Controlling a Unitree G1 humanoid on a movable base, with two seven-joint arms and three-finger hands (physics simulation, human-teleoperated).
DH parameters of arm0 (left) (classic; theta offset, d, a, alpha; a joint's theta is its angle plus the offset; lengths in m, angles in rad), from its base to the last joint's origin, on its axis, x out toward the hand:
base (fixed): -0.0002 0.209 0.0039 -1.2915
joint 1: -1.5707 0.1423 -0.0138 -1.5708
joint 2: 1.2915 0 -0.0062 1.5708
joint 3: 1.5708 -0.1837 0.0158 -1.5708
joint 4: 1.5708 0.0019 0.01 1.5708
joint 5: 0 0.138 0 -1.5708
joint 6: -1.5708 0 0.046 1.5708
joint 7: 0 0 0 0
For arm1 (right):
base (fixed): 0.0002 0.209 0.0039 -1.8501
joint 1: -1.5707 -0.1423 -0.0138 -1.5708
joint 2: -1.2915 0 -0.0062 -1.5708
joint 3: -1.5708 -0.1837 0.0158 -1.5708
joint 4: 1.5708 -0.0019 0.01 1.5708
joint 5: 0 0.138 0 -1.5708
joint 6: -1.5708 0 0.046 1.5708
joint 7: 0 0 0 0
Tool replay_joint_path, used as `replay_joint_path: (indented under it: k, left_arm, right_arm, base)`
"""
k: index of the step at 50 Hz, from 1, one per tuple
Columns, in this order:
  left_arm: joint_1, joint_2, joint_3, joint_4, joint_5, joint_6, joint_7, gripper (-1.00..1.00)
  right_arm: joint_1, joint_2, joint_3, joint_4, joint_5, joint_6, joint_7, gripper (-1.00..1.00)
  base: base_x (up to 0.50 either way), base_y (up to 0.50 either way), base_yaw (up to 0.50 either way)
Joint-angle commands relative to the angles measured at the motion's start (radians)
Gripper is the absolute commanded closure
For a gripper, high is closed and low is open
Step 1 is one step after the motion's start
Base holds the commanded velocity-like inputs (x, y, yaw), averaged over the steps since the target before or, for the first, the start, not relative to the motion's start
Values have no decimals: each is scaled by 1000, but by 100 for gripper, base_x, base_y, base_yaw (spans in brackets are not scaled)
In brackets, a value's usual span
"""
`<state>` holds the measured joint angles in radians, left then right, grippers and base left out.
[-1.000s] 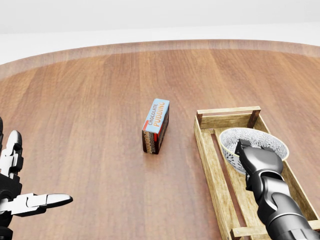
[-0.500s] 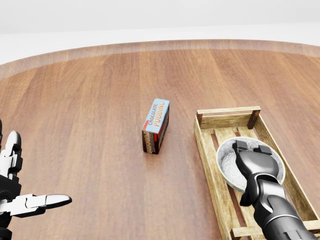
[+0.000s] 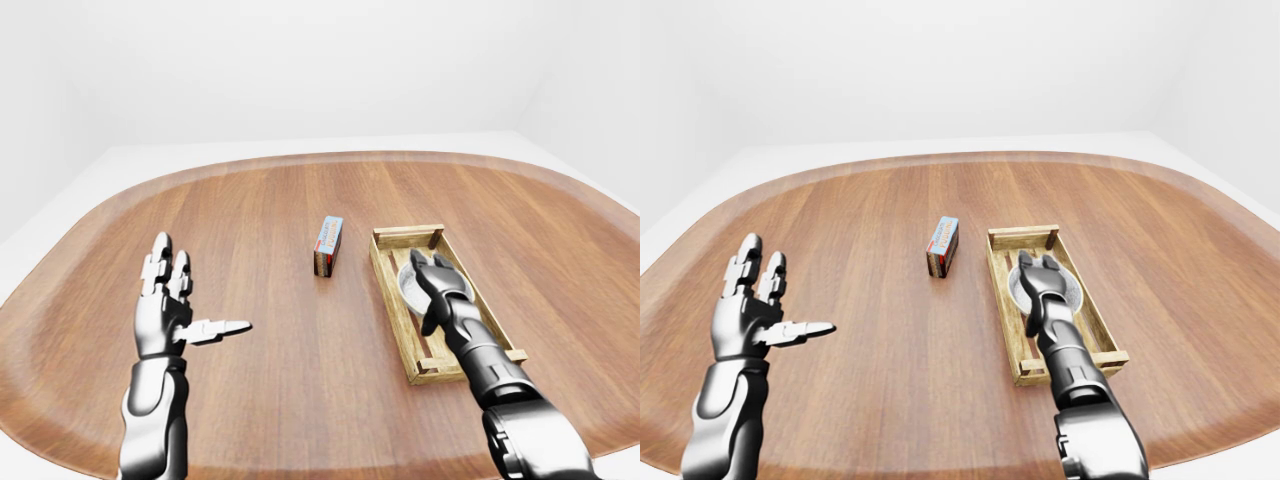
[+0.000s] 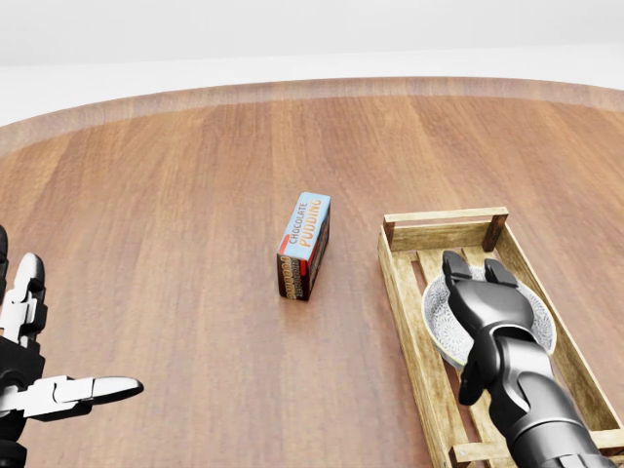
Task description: Pick up the bowl on the left and put it in the tray.
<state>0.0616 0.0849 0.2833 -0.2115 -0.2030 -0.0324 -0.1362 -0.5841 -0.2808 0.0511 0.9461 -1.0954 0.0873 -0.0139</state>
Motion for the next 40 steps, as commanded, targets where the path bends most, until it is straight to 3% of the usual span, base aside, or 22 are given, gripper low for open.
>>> replay_joint_path:
  k: [1,9,17,22,30,40]
  left_arm:
    - [-4,-11,-37,48,28,-17,26,-100]
    - [-1,-10,-24,55,19,-24,19,-100]
    - [-5,-8,-23,64,19,-30,17,-100]
    - [0,-7,-19,46,14,-20,15,-100]
    - [13,-13,-16,17,15,-6,12,-100]
    - [11,-15,-15,20,16,-10,9,-100]
  right_arm:
    - [48,29,-5,-271,-65,0,198,-100]
    - [92,81,-7,-607,-216,0,407,-100]
    - [156,148,2,-844,-360,0,538,-100]
    - [169,184,1,-966,-420,0,619,-100]
    - [174,214,-2,-1107,-472,0,710,-100]
    - [201,258,9,-1305,-536,0,712,-100]
  base:
    - [0,0,0]
    - [0,0,0]
    - [0,0,0]
    - [0,0,0]
    - [0,0,0]
    - [0,0,0]
